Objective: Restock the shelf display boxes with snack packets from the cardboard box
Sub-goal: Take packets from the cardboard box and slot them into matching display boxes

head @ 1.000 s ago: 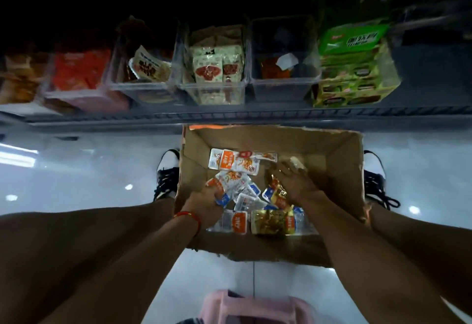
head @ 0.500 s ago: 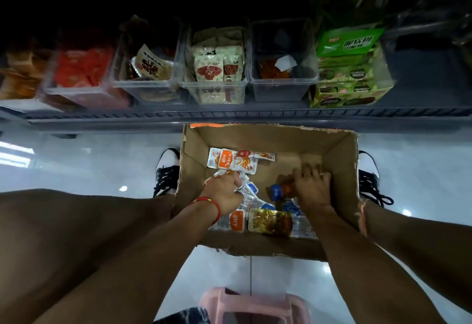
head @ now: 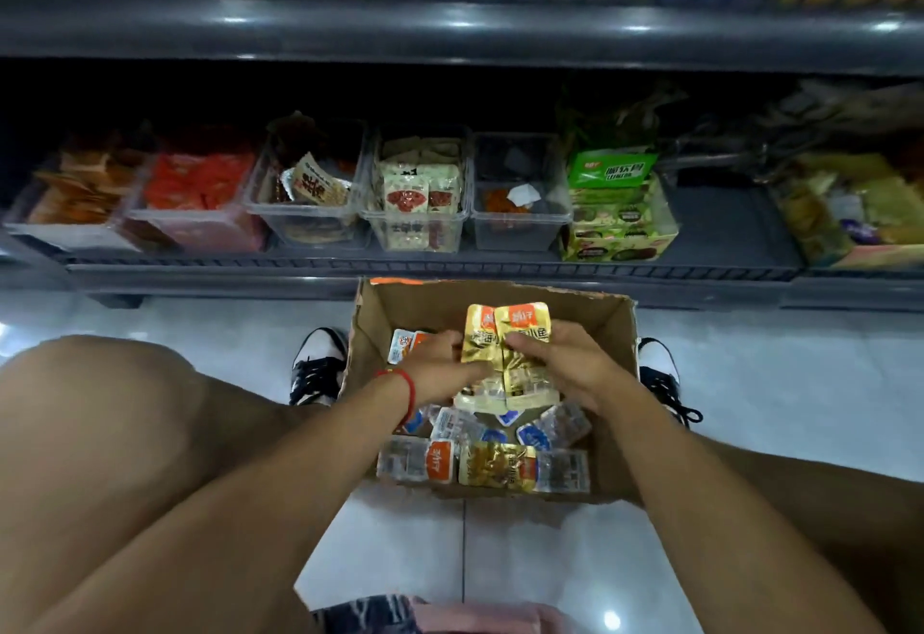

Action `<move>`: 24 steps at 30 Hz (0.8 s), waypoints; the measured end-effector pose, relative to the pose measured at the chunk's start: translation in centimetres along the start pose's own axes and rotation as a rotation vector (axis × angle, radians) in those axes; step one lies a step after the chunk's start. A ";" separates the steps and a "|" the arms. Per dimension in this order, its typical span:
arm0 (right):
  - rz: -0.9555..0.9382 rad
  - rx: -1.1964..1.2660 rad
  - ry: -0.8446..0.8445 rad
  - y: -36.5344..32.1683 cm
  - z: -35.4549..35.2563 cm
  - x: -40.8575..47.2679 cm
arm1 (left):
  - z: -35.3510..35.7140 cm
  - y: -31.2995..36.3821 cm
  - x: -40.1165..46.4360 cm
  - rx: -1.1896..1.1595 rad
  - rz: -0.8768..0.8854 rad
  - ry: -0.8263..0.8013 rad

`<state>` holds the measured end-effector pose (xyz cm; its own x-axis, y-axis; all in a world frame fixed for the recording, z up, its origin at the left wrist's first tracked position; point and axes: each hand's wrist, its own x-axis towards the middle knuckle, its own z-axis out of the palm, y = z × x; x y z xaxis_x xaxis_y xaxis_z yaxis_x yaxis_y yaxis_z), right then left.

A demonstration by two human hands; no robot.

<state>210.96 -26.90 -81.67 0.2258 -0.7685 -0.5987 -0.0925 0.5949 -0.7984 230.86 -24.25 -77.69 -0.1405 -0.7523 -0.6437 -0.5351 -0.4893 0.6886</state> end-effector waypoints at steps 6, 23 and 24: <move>-0.022 0.349 -0.015 -2.6 0.8 -4.1 | -1.8 1.8 -1.7 -0.289 0.079 0.023; -0.416 -0.174 0.564 -6.2 5.9 -6.0 | -1.5 5.4 -3.9 -0.290 0.389 0.110; -0.404 -0.184 0.553 -6.7 5.9 -6.2 | -1.8 5.3 -3.8 -0.153 0.453 0.213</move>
<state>215.92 -24.71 -72.18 -0.2437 -0.9568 -0.1584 -0.2792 0.2256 -0.9334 230.05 -24.81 -70.96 -0.1486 -0.9688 -0.1984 -0.3298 -0.1406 0.9335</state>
